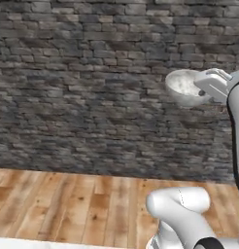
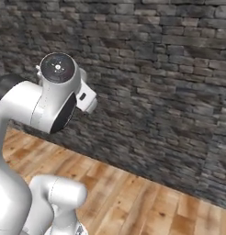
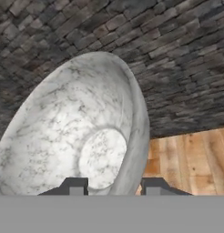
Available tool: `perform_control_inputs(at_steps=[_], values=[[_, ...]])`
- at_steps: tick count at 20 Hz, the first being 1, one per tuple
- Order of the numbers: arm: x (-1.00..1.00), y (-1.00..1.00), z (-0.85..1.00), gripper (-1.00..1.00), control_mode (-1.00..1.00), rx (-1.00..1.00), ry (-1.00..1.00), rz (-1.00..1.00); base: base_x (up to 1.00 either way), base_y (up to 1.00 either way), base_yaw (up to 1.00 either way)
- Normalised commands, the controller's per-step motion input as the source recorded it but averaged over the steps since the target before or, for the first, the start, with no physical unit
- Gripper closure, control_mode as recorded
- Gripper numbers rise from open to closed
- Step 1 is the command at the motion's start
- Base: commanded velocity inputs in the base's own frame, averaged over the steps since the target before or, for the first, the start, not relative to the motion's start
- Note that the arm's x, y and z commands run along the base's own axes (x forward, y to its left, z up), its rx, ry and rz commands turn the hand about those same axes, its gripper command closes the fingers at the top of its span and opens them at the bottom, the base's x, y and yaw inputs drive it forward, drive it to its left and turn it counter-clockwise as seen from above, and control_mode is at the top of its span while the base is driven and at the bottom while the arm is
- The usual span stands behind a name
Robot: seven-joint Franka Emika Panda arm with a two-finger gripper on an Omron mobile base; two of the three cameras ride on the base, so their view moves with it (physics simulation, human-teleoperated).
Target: Take the smaller bowl and place it next to the appetizer plate on the dining counter , and place the larger bowl next to the plate with cooked food.
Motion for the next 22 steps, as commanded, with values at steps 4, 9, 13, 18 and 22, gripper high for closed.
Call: perform_control_inputs(at_steps=[4, 9, 13, 18, 22], values=[[0.00, 0.00, 0.00, 1.00, 1.00, 0.00, 0.00, 0.00, 0.42, 0.47, 0.73], [0.00, 0.00, 0.00, 1.00, 1.00, 0.00, 0.00, 0.00, 0.98, -0.04, 0.51], [0.00, 0.00, 0.00, 1.00, 1.00, 0.00, 0.00, 0.00, 0.99, -0.31, 0.38], [0.00, 0.00, 0.00, 1.00, 1.00, 0.00, 0.00, 0.00, 0.95, 0.14, 0.51], [0.00, 0.00, 0.00, 1.00, 1.00, 0.00, 0.00, 0.00, 0.83, 0.51, 0.58]])
